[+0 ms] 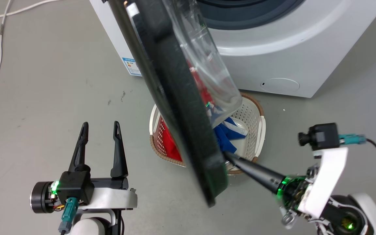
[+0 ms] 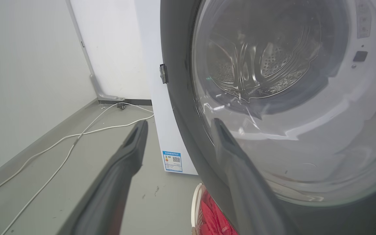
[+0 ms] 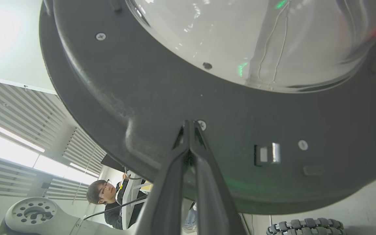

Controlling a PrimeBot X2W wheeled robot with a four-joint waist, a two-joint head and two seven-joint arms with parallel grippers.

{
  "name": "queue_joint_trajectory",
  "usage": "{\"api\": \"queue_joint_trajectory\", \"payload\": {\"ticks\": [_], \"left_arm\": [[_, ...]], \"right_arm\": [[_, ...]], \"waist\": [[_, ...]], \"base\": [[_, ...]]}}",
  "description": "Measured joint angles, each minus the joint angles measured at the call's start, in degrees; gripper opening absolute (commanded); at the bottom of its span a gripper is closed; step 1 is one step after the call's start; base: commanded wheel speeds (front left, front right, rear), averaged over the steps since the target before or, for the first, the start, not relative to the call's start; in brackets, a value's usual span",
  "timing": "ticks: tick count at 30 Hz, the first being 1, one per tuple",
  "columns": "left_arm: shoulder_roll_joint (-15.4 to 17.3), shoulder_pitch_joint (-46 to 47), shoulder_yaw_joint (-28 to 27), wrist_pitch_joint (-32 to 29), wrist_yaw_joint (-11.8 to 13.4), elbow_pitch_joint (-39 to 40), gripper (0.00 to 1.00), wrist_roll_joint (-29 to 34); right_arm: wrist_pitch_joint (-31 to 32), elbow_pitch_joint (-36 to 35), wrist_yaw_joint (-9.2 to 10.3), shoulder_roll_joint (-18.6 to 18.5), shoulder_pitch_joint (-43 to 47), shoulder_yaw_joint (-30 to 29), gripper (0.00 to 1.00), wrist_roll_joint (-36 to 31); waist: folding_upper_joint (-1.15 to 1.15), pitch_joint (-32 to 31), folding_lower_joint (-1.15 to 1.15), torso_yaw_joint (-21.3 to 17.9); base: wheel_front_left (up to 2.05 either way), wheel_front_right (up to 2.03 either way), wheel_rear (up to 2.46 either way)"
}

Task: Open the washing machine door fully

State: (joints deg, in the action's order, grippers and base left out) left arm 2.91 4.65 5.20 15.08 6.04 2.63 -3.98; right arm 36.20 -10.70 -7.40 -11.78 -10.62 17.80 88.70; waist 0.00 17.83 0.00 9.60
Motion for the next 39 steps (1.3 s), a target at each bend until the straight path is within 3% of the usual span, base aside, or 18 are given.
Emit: {"api": "queue_joint_trajectory", "payload": {"ticks": [17,24,25,27,28,33,39], "left_arm": [[0.0,-1.67,0.14,0.0,-0.26,-0.23,1.0,0.23],[0.0,-2.72,-0.15,0.0,-0.07,-0.76,1.0,0.76],[-0.01,-3.05,-0.35,0.0,-0.09,-0.83,1.0,0.83],[0.01,-3.87,-0.84,0.0,-0.32,-0.99,1.0,1.1],[0.01,-4.28,-1.01,0.0,-0.4,-1.02,1.0,1.29],[0.0,-6.38,-1.98,0.0,-0.93,-1.08,1.0,1.76],[0.03,-8.61,-2.82,0.0,-1.1,-1.02,1.0,2.25]], "right_arm": [[0.13,5.89,-0.09,5.6,1.02,10.57,0.0,-1.02],[-5.72,7.42,-0.01,5.49,1.57,8.38,0.0,-2.52],[-7.04,7.3,-0.01,5.34,1.79,7.7,0.16,-2.75],[-9.54,6.79,-0.01,5.14,2.88,6.22,0.69,-2.79],[-11.05,6.34,-0.01,4.85,3.39,5.42,1.0,-3.03],[-21.64,3.39,-0.01,3.39,5.08,0.9,1.0,-7.57],[-38.22,4.25,-0.01,-0.81,6.28,-0.89,1.0,-21.7]], "waist": [[0.0,-2.92,0.0,1.3],[0.0,-4.8,0.0,1.06],[0.0,-5.26,0.0,0.95],[0.0,-6.38,0.0,0.66],[0.0,-6.97,0.0,0.48],[0.0,-10.1,0.0,-0.6],[0.0,-13.39,0.0,-2.06]], "base": [[0.0,0.0,0.0],[0.0,0.0,0.0],[0.0,0.0,0.0],[0.0,0.0,0.0],[0.0,0.0,0.0],[0.0,0.0,0.0],[0.0,0.0,0.0]]}}
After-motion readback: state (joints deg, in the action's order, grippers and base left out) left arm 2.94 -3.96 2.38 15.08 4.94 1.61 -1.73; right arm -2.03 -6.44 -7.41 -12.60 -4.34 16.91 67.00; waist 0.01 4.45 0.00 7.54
